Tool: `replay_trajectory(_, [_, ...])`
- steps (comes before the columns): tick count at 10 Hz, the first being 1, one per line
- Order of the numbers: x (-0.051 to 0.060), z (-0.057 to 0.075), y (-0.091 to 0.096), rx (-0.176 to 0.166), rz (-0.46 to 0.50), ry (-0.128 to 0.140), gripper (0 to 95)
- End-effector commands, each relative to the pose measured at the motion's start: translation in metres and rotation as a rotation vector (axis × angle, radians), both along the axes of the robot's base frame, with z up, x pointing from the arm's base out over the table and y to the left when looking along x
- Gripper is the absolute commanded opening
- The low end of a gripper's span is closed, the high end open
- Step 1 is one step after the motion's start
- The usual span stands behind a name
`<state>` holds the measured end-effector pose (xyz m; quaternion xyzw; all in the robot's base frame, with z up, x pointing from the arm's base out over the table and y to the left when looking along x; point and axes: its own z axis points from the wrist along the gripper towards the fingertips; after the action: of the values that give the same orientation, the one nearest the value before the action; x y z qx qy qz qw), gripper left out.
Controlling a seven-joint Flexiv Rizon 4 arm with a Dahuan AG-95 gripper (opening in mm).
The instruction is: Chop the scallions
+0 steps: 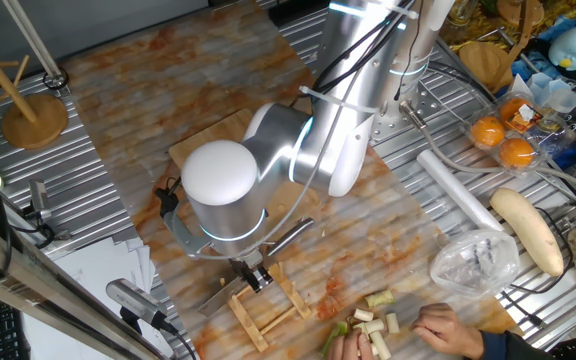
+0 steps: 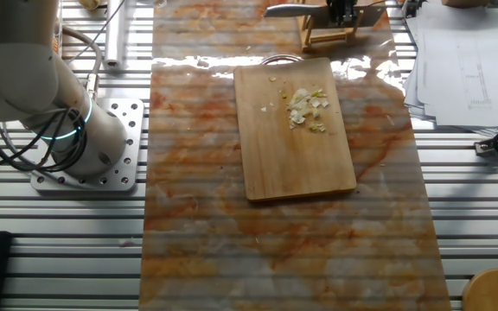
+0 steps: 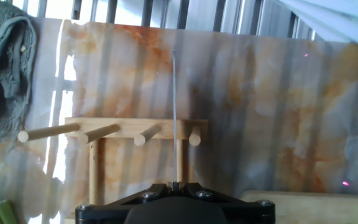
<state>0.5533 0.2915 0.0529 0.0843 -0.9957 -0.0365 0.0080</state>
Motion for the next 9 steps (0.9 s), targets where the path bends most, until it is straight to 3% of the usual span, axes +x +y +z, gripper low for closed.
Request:
replay_trajectory(1, [-0.001,-0.002,-0.003,0.000,0.021,-0.001,0.0])
replay_trajectory(3, [-0.002,-0.004,-0.004,0.001,0.026,-0.001,0.0])
replay_trajectory(4, [-0.002,-0.004,-0.004,0.002,0.029,0.000,19.0])
replay_trajectory(7, [-0.003,-0.003,-0.004,0.003,0.042,-0.001,19.0])
replay_trajectory(9, [-0.007,0.014,-0.007,0.014,0.044,0.014,19.0])
